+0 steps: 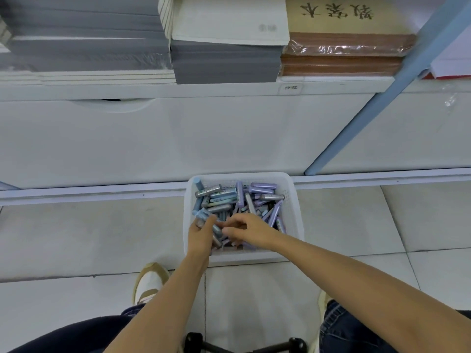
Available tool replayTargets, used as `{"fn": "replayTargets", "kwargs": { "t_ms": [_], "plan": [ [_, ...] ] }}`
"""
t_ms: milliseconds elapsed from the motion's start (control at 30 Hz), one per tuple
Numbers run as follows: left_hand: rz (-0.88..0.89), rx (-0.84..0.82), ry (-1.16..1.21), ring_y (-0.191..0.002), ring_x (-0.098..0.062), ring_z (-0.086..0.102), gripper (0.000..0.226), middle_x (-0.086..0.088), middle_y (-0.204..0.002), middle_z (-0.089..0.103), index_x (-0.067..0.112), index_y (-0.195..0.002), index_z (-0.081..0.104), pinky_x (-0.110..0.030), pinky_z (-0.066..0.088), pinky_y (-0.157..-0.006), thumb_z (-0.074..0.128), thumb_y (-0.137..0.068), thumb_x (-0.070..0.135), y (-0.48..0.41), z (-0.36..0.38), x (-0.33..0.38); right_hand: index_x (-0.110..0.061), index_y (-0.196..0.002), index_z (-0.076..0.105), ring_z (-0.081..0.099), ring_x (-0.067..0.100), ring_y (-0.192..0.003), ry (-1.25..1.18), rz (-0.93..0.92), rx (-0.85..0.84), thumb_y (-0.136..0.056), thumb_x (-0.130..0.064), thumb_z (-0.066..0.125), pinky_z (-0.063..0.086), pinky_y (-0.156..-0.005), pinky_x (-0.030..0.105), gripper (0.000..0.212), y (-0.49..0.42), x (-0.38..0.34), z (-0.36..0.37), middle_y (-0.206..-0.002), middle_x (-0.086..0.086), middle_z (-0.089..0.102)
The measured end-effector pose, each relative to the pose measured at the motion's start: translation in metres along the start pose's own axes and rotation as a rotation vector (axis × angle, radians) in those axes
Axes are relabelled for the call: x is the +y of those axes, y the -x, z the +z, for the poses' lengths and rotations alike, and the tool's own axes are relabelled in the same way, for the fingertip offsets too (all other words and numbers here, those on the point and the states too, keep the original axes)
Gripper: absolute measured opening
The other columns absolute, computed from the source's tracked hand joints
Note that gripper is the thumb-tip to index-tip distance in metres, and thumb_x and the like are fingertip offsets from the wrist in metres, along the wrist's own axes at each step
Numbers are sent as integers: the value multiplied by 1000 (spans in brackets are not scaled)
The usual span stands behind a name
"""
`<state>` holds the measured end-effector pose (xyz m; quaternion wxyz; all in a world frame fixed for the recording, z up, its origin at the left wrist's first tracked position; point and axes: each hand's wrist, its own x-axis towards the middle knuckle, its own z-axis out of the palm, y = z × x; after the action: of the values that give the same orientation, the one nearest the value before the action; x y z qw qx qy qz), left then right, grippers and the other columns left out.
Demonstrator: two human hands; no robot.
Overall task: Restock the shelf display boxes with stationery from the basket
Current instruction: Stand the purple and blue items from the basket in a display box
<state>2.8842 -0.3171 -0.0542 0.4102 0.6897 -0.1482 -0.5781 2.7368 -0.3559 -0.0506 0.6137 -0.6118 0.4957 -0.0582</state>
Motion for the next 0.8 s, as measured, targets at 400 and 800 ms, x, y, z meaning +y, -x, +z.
{"fn": "replayTargets", "kwargs": {
  "t_ms": [400, 800],
  "plan": [
    [23, -62, -162, -50, -20, 55, 8, -17, -70, 57, 6, -86, 55, -30, 53, -49, 59, -93, 2, -5, -3, 4, -10, -105, 61, 62, 26, -94, 580, 48, 33, -91, -30, 64, 50, -79, 36, 25, -7, 41, -9, -104, 10, 66],
    [91, -390, -351, -40, -20, 49, 28, -9, -56, 55, 2, -77, 55, -26, 47, -45, 72, -87, 22, 32, 18, 164, -13, -91, 69, 63, 27, -81, 228, -388, 156, -78, -3, 77, 52, -76, 40, 18, 40, -125, -132, -92, 13, 69]
  ]
}}
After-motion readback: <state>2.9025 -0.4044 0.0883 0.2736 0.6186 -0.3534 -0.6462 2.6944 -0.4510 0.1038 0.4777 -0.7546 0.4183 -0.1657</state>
